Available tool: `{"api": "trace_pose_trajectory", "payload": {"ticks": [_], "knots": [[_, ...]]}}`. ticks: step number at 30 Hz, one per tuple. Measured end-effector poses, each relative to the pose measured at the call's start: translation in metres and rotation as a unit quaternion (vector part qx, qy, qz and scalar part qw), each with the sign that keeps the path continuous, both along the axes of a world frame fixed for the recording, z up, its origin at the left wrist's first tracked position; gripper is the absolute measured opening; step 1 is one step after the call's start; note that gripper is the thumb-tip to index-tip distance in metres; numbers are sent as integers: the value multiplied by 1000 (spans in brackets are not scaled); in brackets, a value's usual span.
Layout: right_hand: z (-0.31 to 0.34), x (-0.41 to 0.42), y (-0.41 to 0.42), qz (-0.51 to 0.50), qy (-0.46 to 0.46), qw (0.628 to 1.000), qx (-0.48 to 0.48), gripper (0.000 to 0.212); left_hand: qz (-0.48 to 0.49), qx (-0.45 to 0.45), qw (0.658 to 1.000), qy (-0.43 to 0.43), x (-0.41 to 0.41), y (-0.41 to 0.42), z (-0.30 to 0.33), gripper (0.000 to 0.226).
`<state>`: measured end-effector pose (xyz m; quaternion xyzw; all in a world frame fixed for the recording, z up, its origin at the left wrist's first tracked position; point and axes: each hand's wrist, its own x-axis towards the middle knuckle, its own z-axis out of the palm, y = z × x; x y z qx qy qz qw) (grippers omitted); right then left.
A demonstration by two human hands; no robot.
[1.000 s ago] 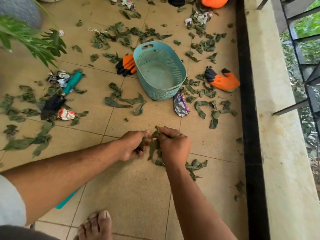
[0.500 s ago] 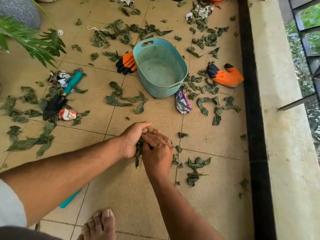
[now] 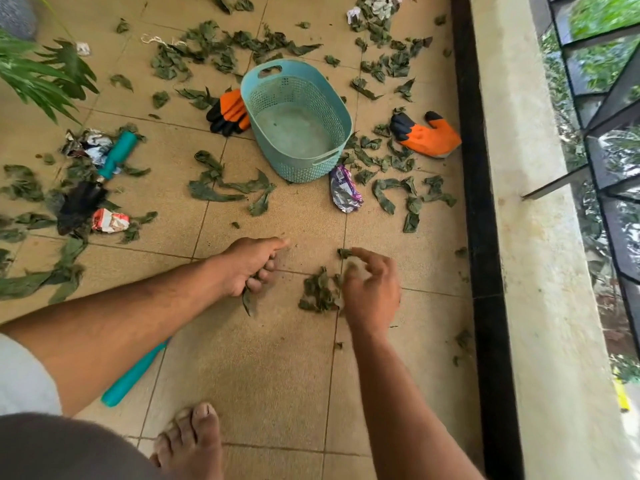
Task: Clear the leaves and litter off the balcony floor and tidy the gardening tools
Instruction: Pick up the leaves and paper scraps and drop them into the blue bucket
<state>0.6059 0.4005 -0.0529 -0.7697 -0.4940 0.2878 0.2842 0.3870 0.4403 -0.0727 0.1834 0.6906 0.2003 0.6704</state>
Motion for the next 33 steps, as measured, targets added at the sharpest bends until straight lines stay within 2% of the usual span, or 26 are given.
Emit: {"api": "trace_pose_trajectory", "payload": {"ticks": [1,3,6,9,12,17,18,20,22,24,26,27,29,33], "knots": [[-6,17,-1,-24,-70,997,-21,29,-11,3,1000,11,0,0,-1,36],[-16,47,-8,-63,-136,983,-109,35,-29,8,999,22,4,0,-1,36],[-27,66,-27,-80,-162,956,-229,34,-56,13,998,29,10,0,-2,38],[-41,50,-42,-46,-146,968,-200,27,-72,16,997,34,12,-3,-6,40],[-46,20,-39,-33,-75,988,-132,27,-81,20,995,46,12,-6,-11,42],[-42,-7,-3,1,139,980,-140,38,-147,22,986,74,6,-11,-18,45],[-39,-6,2,26,129,983,-127,41,-156,24,984,79,5,-11,-18,46],[-32,4,7,121,-22,990,-71,46,-155,30,984,83,4,-12,-16,44],[-26,19,3,233,-167,958,-4,44,-148,45,983,98,2,-12,-15,41],[-22,32,-10,392,-225,892,-10,38,-161,73,974,143,1,-12,-15,34],[-17,39,-29,533,-247,802,-105,33,-173,109,961,189,2,-11,-15,27],[-16,42,-38,569,-240,775,-135,34,-171,125,958,194,3,-9,-16,25],[-20,42,-49,576,-206,778,-143,39,-159,142,960,181,6,-7,-18,23],[-39,21,-44,535,-172,824,-79,45,-121,122,977,123,7,-6,-17,22]]}}
